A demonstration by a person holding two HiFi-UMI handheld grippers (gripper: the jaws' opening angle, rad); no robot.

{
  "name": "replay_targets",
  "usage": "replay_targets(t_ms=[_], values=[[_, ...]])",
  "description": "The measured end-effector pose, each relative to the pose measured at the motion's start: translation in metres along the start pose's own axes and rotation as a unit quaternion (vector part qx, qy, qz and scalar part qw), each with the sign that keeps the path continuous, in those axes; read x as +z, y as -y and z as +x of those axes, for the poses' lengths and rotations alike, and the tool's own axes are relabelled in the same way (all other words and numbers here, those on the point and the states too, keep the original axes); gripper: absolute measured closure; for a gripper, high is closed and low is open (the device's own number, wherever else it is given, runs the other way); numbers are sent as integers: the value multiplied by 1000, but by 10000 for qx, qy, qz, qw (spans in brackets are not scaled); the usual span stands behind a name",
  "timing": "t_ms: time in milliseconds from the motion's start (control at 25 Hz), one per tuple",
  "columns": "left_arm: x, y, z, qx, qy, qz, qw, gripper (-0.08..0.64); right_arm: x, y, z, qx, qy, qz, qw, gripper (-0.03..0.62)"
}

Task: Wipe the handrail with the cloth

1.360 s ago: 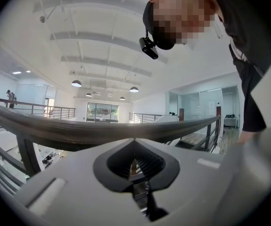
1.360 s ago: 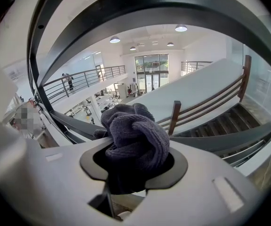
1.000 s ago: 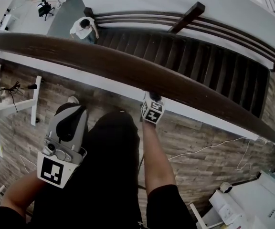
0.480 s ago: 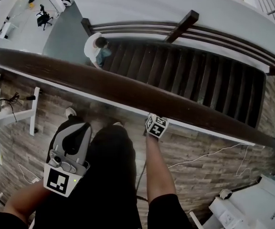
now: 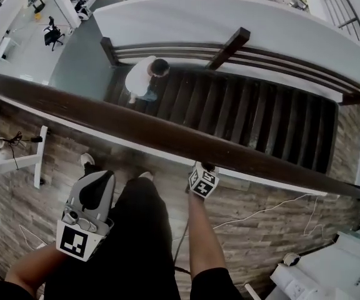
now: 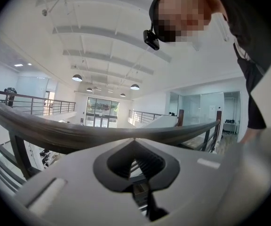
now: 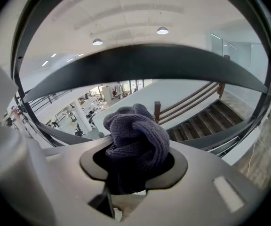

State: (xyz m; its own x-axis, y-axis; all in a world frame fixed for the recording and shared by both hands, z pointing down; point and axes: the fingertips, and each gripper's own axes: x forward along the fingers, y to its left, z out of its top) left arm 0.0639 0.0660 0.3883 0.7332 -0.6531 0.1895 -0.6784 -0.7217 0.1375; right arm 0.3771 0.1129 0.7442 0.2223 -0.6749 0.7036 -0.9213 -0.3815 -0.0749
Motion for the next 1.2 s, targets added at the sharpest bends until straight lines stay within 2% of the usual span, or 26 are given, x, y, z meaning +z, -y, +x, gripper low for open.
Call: replay_targets(t_ms=[120, 280, 480, 600, 800, 920, 1000, 1080, 1200], values=[[22, -7, 4, -89, 309, -11, 9995, 560, 8, -21, -25, 203, 19, -144, 9997, 431], [41, -15, -18, -101, 345, -111, 9993, 560, 7, -59, -94, 529, 84, -267, 9982, 433], [57, -49, -24, -240, 478, -154, 9985, 560, 73, -121, -190, 886, 1119, 81, 9897, 433], [65, -64, -26, -301, 545, -186, 9979, 560, 125, -155, -258, 961, 1908, 15, 9769, 431], [71, -82, -34, -314, 622, -414, 9967, 560, 205, -224, -344, 1117, 3111, -228, 9435, 431], [84, -76, -36, -513, 790, -255, 9952, 560, 241, -252, -368, 1147, 3535, -330, 9278, 431], [92, -75, -34, -606, 908, -121, 9939, 560, 255, -265, -371, 1178, 3658, -413, 9223, 431], [97, -78, -33, -623, 981, -74, 9932, 560, 260, -272, -367, 1186, 3665, -468, 9216, 433], [99, -87, -30, -535, 994, -29, 9936, 560, 260, -275, -357, 1157, 3549, -475, 9265, 433]])
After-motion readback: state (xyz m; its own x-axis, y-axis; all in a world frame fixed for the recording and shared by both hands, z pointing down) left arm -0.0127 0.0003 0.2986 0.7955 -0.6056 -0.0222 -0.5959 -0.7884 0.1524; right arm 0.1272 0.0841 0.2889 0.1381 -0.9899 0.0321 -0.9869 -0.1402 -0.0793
